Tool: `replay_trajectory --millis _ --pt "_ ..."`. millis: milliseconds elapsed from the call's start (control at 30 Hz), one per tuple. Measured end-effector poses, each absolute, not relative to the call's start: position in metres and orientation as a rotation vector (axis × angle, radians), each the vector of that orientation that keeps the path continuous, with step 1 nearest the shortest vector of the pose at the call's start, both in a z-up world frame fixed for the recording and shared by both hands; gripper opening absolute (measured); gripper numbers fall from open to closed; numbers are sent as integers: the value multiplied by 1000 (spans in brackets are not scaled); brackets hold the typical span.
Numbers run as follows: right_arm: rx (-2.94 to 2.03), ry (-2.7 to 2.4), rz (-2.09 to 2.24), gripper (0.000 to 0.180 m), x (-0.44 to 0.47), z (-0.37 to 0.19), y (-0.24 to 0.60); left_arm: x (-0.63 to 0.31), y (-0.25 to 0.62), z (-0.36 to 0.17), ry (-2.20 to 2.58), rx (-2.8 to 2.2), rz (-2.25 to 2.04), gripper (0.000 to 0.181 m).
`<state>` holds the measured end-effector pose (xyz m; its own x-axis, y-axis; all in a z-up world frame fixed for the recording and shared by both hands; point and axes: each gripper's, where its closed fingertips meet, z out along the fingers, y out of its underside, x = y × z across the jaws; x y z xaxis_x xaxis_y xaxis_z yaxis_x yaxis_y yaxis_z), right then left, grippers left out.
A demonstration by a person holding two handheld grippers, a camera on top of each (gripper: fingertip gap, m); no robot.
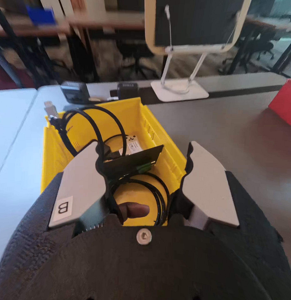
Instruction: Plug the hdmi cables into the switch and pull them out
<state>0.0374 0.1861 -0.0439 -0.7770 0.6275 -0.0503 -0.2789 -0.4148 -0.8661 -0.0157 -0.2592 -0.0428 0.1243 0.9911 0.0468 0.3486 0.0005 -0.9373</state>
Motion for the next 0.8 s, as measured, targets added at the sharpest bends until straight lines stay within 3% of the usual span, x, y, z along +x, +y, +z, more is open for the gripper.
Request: replay_trajectory --millis 433,667,800 --pt "-390 -1383 2085 87 41 -56 166 -99 -300 -128 -1785 -1850 787 77" --pt "-327 -1457 2023 86 43 -64 155 -101 -301 -135 -1764 -1807 664 19" --pt "-298 -1490 1968 84 43 -69 151 -101 -299 -93 -1625 -1686 743 4"
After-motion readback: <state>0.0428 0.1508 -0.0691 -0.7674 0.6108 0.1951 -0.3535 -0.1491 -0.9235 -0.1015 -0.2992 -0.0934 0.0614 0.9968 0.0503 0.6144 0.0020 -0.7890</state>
